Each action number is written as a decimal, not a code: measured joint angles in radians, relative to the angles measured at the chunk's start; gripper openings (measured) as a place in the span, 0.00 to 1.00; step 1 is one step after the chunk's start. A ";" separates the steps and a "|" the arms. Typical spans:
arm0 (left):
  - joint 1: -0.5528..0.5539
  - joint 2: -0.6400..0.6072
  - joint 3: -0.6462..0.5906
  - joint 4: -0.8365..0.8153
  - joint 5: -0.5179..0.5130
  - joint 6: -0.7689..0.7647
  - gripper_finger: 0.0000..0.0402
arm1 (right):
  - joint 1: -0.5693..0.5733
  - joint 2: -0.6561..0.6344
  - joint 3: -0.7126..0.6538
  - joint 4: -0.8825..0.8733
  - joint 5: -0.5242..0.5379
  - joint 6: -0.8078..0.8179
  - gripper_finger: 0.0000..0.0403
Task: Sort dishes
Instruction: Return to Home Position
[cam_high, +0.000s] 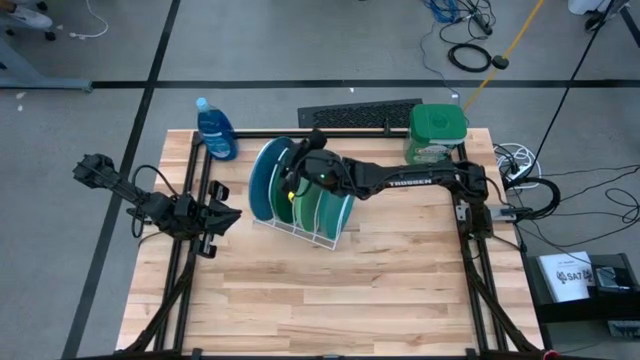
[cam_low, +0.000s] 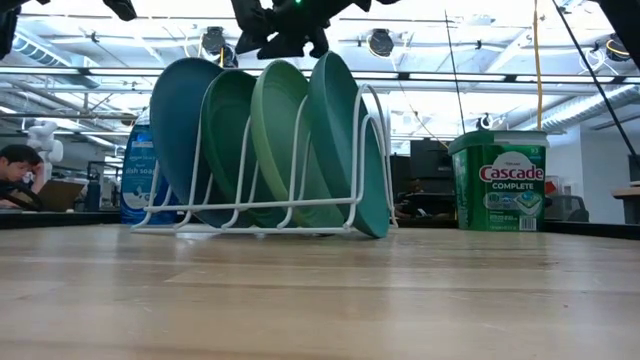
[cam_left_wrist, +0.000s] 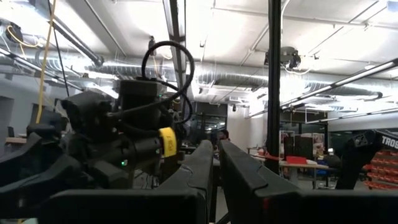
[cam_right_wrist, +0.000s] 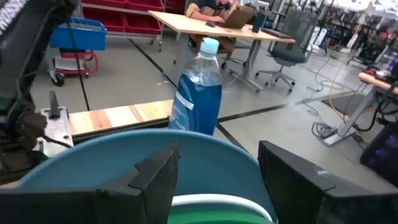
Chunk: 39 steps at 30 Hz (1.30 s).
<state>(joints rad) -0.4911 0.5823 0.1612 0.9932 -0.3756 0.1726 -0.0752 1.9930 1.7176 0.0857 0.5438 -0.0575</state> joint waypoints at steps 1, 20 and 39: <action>0.000 0.000 0.000 0.000 0.000 0.000 0.08 | 0.007 0.000 0.000 0.008 0.000 -0.013 0.53; 0.000 0.000 0.001 -0.051 -0.093 -0.002 0.08 | 0.256 -0.082 0.000 -0.192 -0.236 -0.193 0.53; 0.000 0.000 0.063 -0.469 -0.190 -0.133 0.08 | 0.290 -0.355 -0.437 0.077 -0.283 -0.126 0.47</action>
<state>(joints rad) -0.4911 0.5823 0.2237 0.5240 -0.5657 0.0395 0.2151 1.6377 1.2806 0.1631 0.2609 -0.1833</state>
